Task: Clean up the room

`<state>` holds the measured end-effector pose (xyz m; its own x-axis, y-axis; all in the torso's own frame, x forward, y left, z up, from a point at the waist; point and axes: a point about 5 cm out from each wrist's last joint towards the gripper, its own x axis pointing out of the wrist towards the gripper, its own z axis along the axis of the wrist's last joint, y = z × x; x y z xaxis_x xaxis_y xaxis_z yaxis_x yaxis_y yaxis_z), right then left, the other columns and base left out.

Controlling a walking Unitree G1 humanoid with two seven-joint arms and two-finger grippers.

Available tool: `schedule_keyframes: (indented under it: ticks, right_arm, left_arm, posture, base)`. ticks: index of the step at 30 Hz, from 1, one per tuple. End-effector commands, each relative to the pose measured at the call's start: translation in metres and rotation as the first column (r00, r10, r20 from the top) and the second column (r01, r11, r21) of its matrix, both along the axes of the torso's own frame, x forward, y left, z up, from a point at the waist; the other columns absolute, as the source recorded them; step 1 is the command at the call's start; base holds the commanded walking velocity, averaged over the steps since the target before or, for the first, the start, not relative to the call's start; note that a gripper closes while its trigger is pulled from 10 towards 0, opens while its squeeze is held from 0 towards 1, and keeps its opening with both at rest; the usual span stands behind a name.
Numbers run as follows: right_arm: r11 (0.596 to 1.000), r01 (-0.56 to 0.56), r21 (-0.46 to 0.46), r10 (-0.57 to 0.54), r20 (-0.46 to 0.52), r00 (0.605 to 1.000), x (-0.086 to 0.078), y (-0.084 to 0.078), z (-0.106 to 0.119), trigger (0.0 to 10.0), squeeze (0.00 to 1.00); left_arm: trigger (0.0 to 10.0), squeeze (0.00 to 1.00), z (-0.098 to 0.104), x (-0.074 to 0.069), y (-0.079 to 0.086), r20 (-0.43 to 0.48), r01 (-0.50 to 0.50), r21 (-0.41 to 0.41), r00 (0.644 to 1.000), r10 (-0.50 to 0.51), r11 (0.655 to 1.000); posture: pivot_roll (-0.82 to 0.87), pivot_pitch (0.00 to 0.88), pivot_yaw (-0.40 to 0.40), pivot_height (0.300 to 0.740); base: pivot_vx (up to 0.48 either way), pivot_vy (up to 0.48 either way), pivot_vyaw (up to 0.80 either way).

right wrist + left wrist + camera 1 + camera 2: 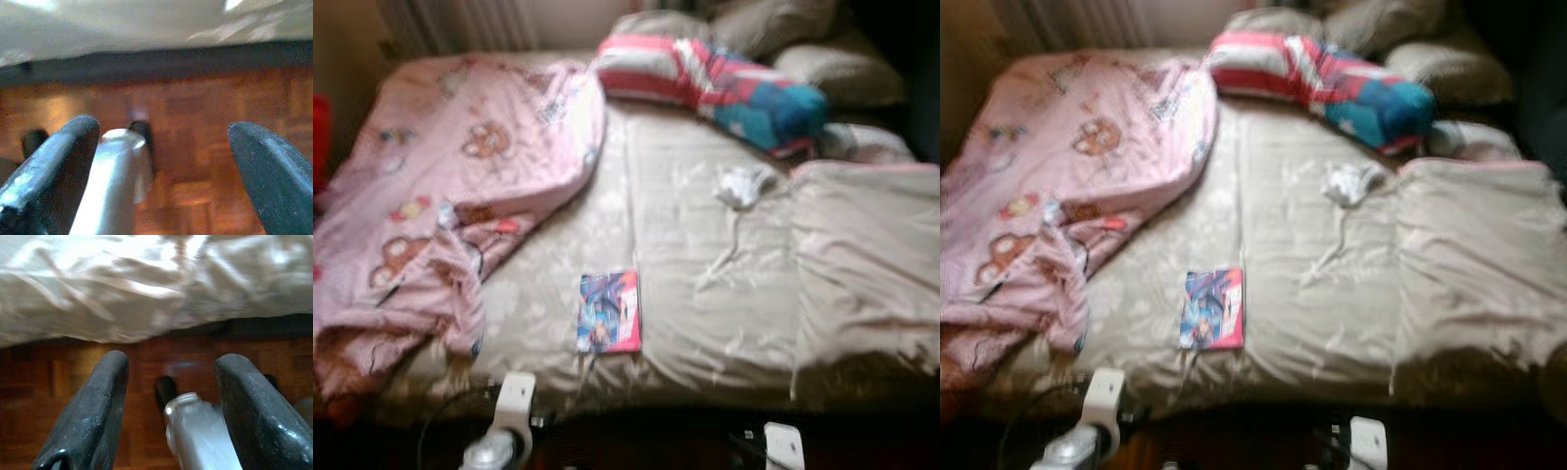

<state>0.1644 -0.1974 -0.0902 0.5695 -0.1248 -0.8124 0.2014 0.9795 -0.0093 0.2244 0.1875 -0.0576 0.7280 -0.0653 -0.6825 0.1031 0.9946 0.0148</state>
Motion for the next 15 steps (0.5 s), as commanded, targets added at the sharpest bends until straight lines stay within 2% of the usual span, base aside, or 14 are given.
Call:
schedule_keyframes:
  ticks: [1, 15]
  right_arm:
    - [1.0, 0.018, 0.018, -0.018, -0.022, 1.0, -0.008, 0.005, -0.0041, 10.0, 0.0]
    - [0.999, 0.037, 0.01, -0.037, -0.012, 0.999, -0.0074, -0.002, -0.0027, 10.0, 0.0]
  left_arm:
    - [10.0, 0.0, -0.0015, -0.0029, 0.0065, -0.023, -0.006, 0.016, 1.0, 0.006, 1.0]
    - [10.0, 0.0, -0.0021, -0.0036, 0.0062, -0.029, 0.0, 0.016, 1.0, 0.0, 1.0]
  posture:
    - [-0.07, 0.188, 0.027, 0.74]
    - [-0.07, 0.196, 0.029, 0.74]
  base:
    - [0.0, -0.454, 0.0]
    - [0.0, -0.453, 0.0]
